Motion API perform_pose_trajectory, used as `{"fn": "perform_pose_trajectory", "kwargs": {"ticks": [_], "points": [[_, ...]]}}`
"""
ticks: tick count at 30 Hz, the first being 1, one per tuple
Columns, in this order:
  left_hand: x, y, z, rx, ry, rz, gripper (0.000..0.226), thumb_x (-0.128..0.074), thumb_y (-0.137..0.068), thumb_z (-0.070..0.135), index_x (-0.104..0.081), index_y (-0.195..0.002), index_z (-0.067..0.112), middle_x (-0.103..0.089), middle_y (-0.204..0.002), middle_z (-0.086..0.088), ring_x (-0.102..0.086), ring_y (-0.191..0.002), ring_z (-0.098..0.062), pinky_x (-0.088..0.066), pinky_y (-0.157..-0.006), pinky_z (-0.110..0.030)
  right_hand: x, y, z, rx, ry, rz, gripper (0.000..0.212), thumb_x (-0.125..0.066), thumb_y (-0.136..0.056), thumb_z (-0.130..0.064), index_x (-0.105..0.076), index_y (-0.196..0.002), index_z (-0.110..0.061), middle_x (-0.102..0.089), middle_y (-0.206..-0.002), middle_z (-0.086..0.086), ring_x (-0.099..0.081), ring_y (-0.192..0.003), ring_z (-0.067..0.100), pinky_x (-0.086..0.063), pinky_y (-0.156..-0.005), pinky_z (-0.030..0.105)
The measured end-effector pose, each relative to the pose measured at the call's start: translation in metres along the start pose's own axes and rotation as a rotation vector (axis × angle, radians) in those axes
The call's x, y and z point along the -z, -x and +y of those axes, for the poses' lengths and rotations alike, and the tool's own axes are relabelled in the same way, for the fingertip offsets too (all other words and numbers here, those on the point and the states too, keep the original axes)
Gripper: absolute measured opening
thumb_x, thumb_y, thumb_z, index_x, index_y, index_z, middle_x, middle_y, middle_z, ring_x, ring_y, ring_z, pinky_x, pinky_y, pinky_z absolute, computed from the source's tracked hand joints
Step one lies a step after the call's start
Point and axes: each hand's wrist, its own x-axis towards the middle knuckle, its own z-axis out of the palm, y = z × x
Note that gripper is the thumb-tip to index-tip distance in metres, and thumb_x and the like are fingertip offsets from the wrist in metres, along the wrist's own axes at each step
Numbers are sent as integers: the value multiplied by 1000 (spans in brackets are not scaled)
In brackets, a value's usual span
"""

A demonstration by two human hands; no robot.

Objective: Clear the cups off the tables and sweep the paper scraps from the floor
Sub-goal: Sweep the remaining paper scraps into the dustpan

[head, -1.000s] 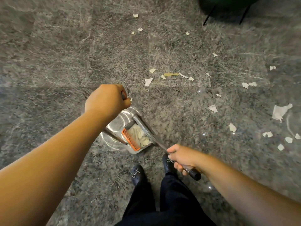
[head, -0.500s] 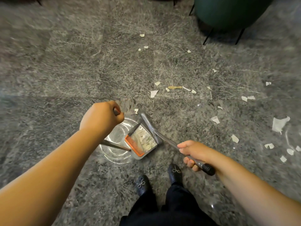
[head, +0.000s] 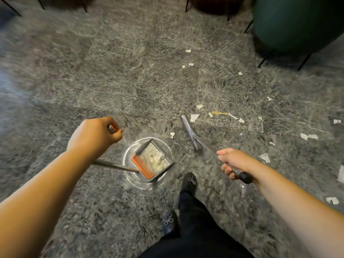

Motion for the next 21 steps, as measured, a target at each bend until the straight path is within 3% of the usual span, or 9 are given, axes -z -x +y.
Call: {"fn": "perform_pose_trajectory", "kwargs": {"ticks": [5, 14, 17, 21], "points": [[-6, -36, -5, -7, -18, 9, 9, -73, -79, 36, -69, -81, 28, -68, -71, -2, -65, -75, -28, -51, -66, -33, 6, -35, -40, 0, 74, -24, 34, -37, -103, -11, -41, -136, -17, -39, -61, 8, -34, -30, 9, -29, -35, 12], [-19, -128, 12, -38, -74, -65, 5, -69, -80, 36, -68, -83, 32, -50, -56, 13, -50, -58, -16, -43, -57, -27, 10, -107, -113, -26, 249, -87, 28, -38, -101, -10, -47, -127, -15, -42, -60, 7, -38, -33, 9, -32, -37, 15], [-21, -151, 19, -67, -105, -59, 8, -69, -80, 36, -70, -84, 29, -53, -62, 9, -52, -61, -18, -44, -59, -27, 6, -125, -131, -57, 324, -132, 30, -37, -99, -10, -47, -127, -8, -43, -56, 6, -39, -35, 11, -34, -38, 16], [-21, -167, 26, -57, -125, -66, 8, -68, -80, 37, -69, -84, 30, -63, -67, 3, -63, -68, -24, -50, -61, -29, -12, -130, -142, -97, 384, -232, 32, -36, -100, -12, -44, -130, -11, -42, -56, 4, -38, -33, 9, -35, -37, 15]]}}
